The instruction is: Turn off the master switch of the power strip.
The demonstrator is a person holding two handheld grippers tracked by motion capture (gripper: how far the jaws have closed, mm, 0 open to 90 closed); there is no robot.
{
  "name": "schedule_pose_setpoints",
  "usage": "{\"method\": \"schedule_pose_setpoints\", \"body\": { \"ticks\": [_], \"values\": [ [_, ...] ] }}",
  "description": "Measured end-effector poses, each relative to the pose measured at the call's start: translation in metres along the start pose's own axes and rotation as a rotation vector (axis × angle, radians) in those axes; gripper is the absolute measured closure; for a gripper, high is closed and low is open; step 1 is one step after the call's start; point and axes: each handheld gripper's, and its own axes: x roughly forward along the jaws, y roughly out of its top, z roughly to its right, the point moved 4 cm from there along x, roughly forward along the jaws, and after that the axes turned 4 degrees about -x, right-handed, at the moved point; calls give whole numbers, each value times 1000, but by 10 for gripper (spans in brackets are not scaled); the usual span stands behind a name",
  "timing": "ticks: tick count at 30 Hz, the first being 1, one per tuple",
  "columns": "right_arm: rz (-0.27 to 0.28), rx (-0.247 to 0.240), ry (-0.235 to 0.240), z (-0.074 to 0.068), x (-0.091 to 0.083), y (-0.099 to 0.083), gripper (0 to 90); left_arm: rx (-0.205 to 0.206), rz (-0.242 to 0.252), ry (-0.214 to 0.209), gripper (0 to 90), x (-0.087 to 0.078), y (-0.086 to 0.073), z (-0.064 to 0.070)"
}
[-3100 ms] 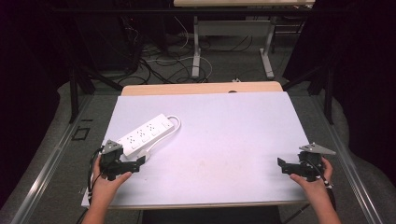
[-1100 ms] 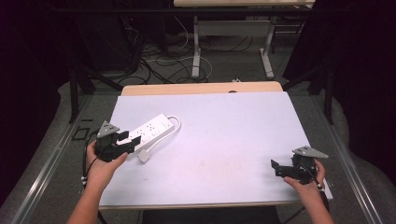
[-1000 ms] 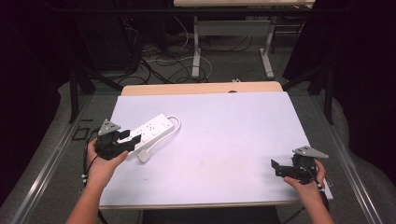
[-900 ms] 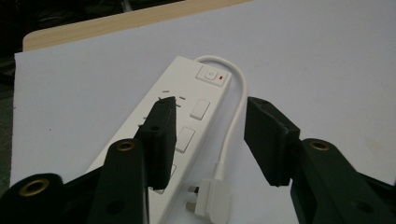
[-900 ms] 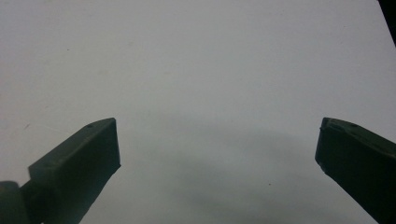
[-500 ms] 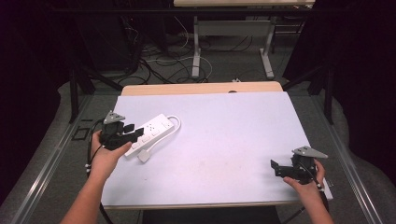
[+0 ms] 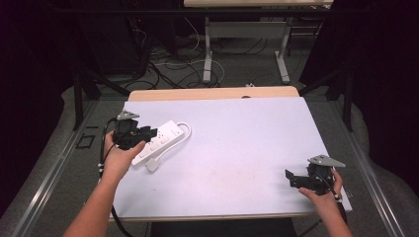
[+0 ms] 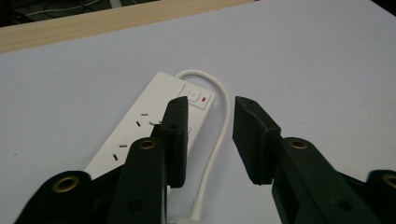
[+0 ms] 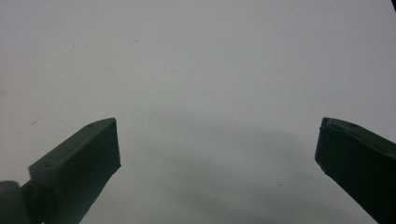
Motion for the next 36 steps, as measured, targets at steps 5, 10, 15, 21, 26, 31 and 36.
{"method": "schedule_pose_setpoints", "body": {
  "ticks": [5, 10, 15, 21, 26, 31, 36],
  "values": [
    [0, -7, -1, 0, 1, 0, 0, 14, -13, 4, 703, 9, 6, 3],
    [-1, -15, 0, -1, 1, 0, 0, 12, -33, -1, 721, 16, 10, 5],
    [-4, -10, -4, -2, 2, -1, 0, 15, -37, 7, 769, 24, 15, 6],
    [-5, -13, -8, -2, 3, -1, 0, 15, -52, 25, 817, 33, 18, 5],
    [-12, -20, -5, -2, 4, -1, 0, 24, -69, 40, 870, 42, 20, 5],
    [-12, -24, 1, -3, 5, -1, 0, 9, -67, 38, 899, 52, 22, 7],
    [-15, -23, 4, -5, 7, -1, 0, 8, -83, 36, 900, 61, 22, 8]
  ]
}}
